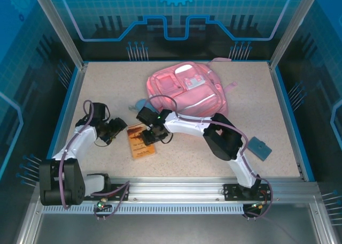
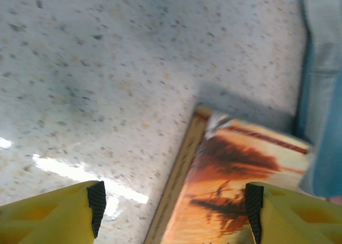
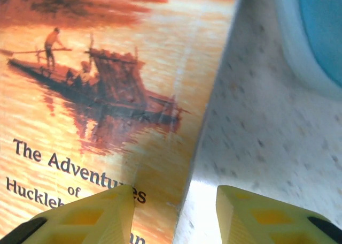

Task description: Pack books, pencil case, and school supplies into a backpack

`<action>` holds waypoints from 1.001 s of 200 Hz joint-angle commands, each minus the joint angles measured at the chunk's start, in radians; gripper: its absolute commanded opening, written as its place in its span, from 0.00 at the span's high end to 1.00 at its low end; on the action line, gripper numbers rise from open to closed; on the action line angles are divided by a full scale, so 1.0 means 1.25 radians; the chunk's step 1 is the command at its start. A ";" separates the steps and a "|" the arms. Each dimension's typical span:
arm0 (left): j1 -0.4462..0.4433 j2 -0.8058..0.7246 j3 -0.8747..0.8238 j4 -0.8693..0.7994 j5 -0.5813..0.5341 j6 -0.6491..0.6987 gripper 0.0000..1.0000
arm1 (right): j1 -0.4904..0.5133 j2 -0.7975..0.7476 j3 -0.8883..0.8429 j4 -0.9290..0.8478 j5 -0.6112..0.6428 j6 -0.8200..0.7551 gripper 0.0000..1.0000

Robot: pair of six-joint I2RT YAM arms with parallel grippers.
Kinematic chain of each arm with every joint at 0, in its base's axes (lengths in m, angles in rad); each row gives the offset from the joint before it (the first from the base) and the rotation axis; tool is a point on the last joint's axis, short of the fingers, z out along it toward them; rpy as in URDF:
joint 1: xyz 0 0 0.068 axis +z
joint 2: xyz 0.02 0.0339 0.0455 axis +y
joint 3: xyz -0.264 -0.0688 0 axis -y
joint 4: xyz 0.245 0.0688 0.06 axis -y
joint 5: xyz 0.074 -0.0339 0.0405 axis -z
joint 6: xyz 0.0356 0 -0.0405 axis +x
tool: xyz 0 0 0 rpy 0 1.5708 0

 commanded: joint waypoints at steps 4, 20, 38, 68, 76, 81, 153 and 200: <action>-0.019 -0.035 -0.036 -0.015 0.105 -0.003 0.31 | -0.020 -0.047 -0.030 -0.007 -0.038 -0.013 0.51; -0.048 -0.042 -0.056 -0.001 0.130 -0.017 0.33 | -0.026 -0.043 -0.018 0.006 -0.061 0.005 0.48; -0.095 -0.041 -0.071 0.011 0.139 -0.033 0.36 | -0.030 -0.020 0.007 -0.005 -0.063 0.018 0.48; -0.142 -0.023 -0.088 0.015 0.104 -0.043 0.47 | -0.028 0.015 0.040 -0.029 -0.064 0.023 0.51; -0.146 -0.016 -0.092 0.017 0.095 -0.043 0.49 | -0.027 0.020 0.047 -0.032 -0.067 0.023 0.52; -0.147 -0.010 -0.093 0.019 0.093 -0.043 0.51 | -0.026 0.024 0.051 -0.035 -0.069 0.023 0.53; -0.195 0.100 -0.081 0.018 0.019 -0.035 0.61 | -0.023 0.055 0.110 -0.080 -0.116 0.035 0.58; -0.207 0.134 -0.082 0.011 -0.025 -0.035 0.66 | -0.021 0.010 0.110 -0.058 -0.191 0.037 0.67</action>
